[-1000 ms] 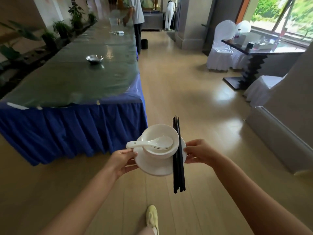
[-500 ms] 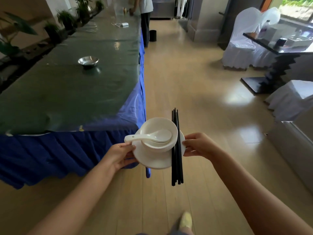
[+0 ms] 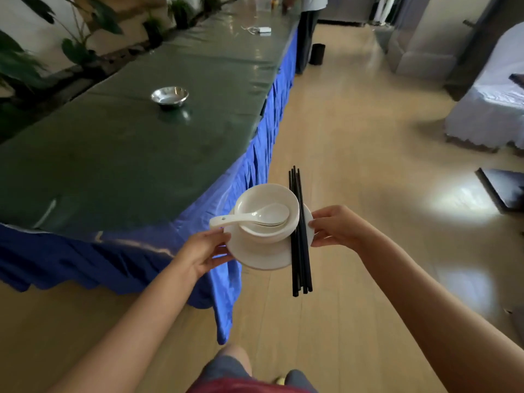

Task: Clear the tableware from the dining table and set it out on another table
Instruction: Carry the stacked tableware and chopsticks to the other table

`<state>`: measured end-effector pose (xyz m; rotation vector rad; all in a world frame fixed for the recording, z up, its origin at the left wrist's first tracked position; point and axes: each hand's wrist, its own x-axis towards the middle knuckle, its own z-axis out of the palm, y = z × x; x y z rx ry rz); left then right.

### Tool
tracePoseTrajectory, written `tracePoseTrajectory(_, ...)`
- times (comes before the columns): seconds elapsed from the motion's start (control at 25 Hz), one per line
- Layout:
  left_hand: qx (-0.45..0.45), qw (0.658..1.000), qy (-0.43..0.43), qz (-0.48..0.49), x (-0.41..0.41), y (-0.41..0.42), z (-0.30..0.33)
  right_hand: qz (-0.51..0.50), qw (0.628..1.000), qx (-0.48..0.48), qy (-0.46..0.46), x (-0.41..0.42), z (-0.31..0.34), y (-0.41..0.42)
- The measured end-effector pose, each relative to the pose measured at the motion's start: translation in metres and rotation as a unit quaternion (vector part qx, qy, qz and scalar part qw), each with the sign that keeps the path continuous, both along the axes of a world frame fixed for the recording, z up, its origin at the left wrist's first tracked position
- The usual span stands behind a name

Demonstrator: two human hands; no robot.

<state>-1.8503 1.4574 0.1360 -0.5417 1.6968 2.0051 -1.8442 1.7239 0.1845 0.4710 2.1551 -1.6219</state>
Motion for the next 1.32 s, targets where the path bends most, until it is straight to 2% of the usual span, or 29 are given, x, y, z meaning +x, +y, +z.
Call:
tracePoseTrajectory(0.2,-0.009,0.999,0.000,0.045,-0.071,0.026,-0.001,0.054,0.999,-0.002,0.000,-0.099,-0.006,0.024)
tracePoseTrajectory(0.48,-0.006,0.989,0.003,0.146,-0.180,0.020,0.002,0.112,0.994,0.005,0.006,-0.242,-0.005,0.009)
tracePoseTrajectory(0.56,-0.004,0.989,0.001,0.147,-0.191,0.020,0.011,0.123,0.992,-0.003,0.017,-0.256,0.002,0.006)
tracePoseTrajectory(0.64,-0.017,0.975,-0.008,0.222,-0.251,0.004,0.012,0.177,0.984,-0.005,-0.013,-0.346,0.005,-0.019)
tracePoseTrajectory(0.84,-0.004,0.965,-0.004,0.261,-0.279,-0.004,0.021,0.215,0.977,-0.009,-0.002,-0.397,0.004,-0.035)
tracePoseTrajectory(1.16,0.013,0.896,-0.020,0.443,-0.324,-0.003,0.005,0.388,0.920,-0.050,-0.036,-0.522,-0.008,-0.094)
tracePoseTrajectory(1.32,0.035,0.854,-0.025,0.518,-0.338,-0.004,-0.002,0.462,0.885,-0.034,-0.039,-0.565,-0.012,-0.126)
